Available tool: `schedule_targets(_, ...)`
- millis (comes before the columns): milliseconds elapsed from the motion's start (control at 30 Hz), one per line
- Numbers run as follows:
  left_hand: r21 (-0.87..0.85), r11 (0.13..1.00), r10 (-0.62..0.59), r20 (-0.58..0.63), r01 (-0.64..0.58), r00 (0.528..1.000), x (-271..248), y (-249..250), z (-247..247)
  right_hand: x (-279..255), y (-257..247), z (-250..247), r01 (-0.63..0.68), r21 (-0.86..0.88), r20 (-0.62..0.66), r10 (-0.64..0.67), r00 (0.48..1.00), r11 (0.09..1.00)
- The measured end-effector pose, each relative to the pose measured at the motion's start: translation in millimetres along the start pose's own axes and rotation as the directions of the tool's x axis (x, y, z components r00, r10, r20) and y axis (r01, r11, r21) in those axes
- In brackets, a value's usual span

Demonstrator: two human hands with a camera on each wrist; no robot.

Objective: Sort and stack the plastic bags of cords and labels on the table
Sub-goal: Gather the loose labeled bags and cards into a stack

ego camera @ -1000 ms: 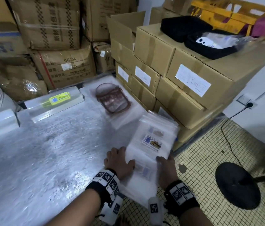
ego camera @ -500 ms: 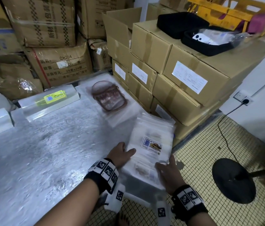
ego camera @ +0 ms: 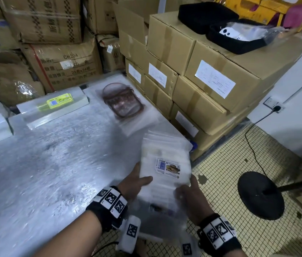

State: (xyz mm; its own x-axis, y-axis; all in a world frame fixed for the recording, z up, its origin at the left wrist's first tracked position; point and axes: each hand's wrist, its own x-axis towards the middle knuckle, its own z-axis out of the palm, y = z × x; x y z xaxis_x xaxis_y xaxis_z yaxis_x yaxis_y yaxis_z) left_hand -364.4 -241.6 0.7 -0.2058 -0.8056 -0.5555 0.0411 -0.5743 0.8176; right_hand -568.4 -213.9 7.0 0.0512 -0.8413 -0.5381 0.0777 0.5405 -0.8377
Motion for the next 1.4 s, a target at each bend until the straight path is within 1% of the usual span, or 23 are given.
schedule_targets(67, -0.025, 0.999, 0.022, 0.031, -0.022, 0.999, -13, -6, -6, -10, 2, 5, 0.013, 0.062, -0.001, -0.013, 1.000, 0.998)
schedule_targets(133, -0.070, 0.996, 0.063, 0.056, -0.059, 0.996, -28, -8, -13, -17, 5, 14, 0.035, 0.090, -0.034, -0.032, 0.999, 0.995)
schedule_targets(233, -0.109, 0.986, 0.136, 0.074, -0.127, 0.988, -56, -7, -33, -31, 7, 38, 0.123, 0.089, -0.024, -0.121, 0.992, 0.988)
schedule_targets(300, -0.132, 0.974, 0.193, 0.052, -0.185, 0.980, -81, -3, -53, -40, 2, 63, 0.183, 0.081, 0.000, -0.184, 0.983, 0.980)
schedule_targets(400, -0.093, 0.957, 0.270, -0.051, -0.274, 0.961, -118, 5, -95, -49, -15, 114, 0.238, -0.039, 0.093, -0.233, 0.968, 0.971)
schedule_targets(433, -0.062, 0.955, 0.284, -0.110, -0.292, 0.953, -130, 10, -111, -50, -21, 134, 0.243, -0.080, 0.133, -0.232, 0.964, 0.967)
schedule_targets(500, -0.023, 0.945, 0.314, -0.221, -0.327, 0.923, -158, 24, -138, -49, -35, 176, 0.306, -0.156, 0.216, -0.270, 0.938, 0.939)
schedule_targets(567, 0.029, 0.926, 0.364, -0.340, -0.377, 0.867, -184, 36, -167, -53, -53, 222, 0.384, -0.181, 0.273, -0.329, 0.904, 0.905)
schedule_targets(667, 0.040, 0.887, 0.426, -0.459, -0.461, 0.780, -207, 33, -217, -57, -68, 279, 0.426, -0.105, 0.375, -0.361, 0.854, 0.899)
schedule_targets(700, 0.011, 0.882, 0.418, -0.477, -0.470, 0.773, -210, 26, -234, -55, -65, 295, 0.412, -0.098, 0.414, -0.339, 0.845, 0.906)
schedule_targets(733, -0.026, 0.891, 0.380, -0.505, -0.454, 0.775, -214, 17, -247, -49, -58, 309, 0.386, -0.120, 0.442, -0.299, 0.845, 0.915)
schedule_targets(767, -0.057, 0.909, 0.320, -0.542, -0.413, 0.777, -217, 6, -260, -41, -46, 321, 0.343, -0.179, 0.451, -0.233, 0.862, 0.922)
schedule_targets(833, -0.105, 0.945, 0.188, -0.605, -0.311, 0.774, -223, -18, -270, -29, -17, 340, 0.206, -0.331, 0.450, -0.038, 0.892, 0.921)
schedule_targets(900, -0.140, 0.970, 0.070, -0.620, -0.198, 0.782, -227, -45, -272, -23, 13, 351, 0.041, -0.468, 0.413, 0.177, 0.893, 0.883)
schedule_targets(933, -0.178, 0.970, 0.023, -0.617, -0.168, 0.787, -226, -58, -271, -22, 24, 355, -0.013, -0.514, 0.382, 0.242, 0.892, 0.858)
schedule_targets(967, -0.224, 0.966, -0.038, -0.617, -0.129, 0.786, -224, -70, -273, -22, 32, 357, -0.033, -0.542, 0.360, 0.267, 0.894, 0.840)
schedule_targets(1000, -0.260, 0.957, -0.061, -0.614, -0.129, 0.787, -222, -79, -274, -21, 36, 359, -0.020, -0.564, 0.350, 0.261, 0.900, 0.826)
schedule_targets(1067, -0.344, 0.926, -0.106, -0.629, -0.154, 0.770, -211, -94, -283, -19, 39, 363, 0.036, -0.590, 0.370, 0.231, 0.900, 0.806)
schedule_targets(1167, -0.432, 0.873, -0.128, -0.648, -0.225, 0.751, -211, -90, -286, -14, 41, 366, 0.051, -0.586, 0.384, 0.222, 0.896, 0.809)
schedule_targets(1233, -0.453, 0.852, -0.113, -0.649, -0.263, 0.752, -212, -90, -285, -11, 39, 366, 0.048, -0.580, 0.397, 0.231, 0.888, 0.813)
schedule_targets(1267, -0.433, 0.858, -0.090, -0.654, -0.275, 0.751, -211, -92, -284, -8, 39, 366, 0.047, -0.581, 0.404, 0.237, 0.884, 0.813)
schedule_targets(1333, -0.387, 0.876, -0.070, -0.694, -0.289, 0.717, -206, -97, -281, -7, 35, 368, 0.076, -0.601, 0.425, 0.238, 0.873, 0.796)
schedule_targets(1400, -0.370, 0.865, -0.043, -0.727, -0.338, 0.686, -201, -102, -279, 1, 35, 367, 0.113, -0.601, 0.466, 0.233, 0.853, 0.791)
